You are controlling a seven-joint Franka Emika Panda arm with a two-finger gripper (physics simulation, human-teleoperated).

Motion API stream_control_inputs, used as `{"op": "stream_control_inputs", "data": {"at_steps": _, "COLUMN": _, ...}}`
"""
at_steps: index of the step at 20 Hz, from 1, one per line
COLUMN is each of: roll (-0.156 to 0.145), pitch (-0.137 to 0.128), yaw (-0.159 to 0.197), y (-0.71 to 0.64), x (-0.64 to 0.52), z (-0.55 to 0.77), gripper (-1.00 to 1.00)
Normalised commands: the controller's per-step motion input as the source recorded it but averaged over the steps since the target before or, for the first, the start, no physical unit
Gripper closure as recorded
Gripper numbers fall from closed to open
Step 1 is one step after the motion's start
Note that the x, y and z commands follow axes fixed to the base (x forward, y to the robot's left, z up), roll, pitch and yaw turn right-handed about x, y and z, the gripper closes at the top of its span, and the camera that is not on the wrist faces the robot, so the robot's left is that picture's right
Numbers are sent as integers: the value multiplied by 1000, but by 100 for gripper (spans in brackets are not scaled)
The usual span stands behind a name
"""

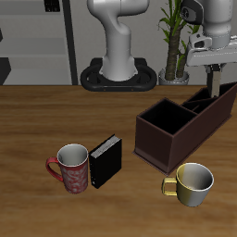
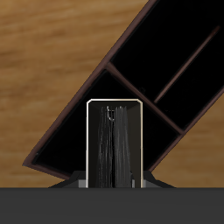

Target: Place the yellow book into the left desk caddy's left compartment

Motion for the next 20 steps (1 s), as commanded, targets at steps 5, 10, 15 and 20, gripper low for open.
{"op": "stream_control_inputs", "data": {"at_steps": 5, "roll": -10, "pitch": 38, "yaw": 32, "y": -75, "x": 158, "z": -214, "gripper": 100}}
{"op": "stream_control_inputs", "data": {"at_steps": 10, "roll": 8, "pitch": 32, "yaw": 19, "y": 5, "x": 39, "z": -184, "gripper": 100}}
{"op": "stream_control_inputs", "data": {"at_steps": 15, "roll": -2, "pitch": 47, "yaw": 19, "y": 61, "x": 1, "z": -297, "gripper": 100}}
{"op": "stream_control_inputs", "data": {"at_steps": 20, "roll": 32, "pitch": 63, "yaw": 73, "y": 191, "x": 21, "z": -414, "gripper": 100}}
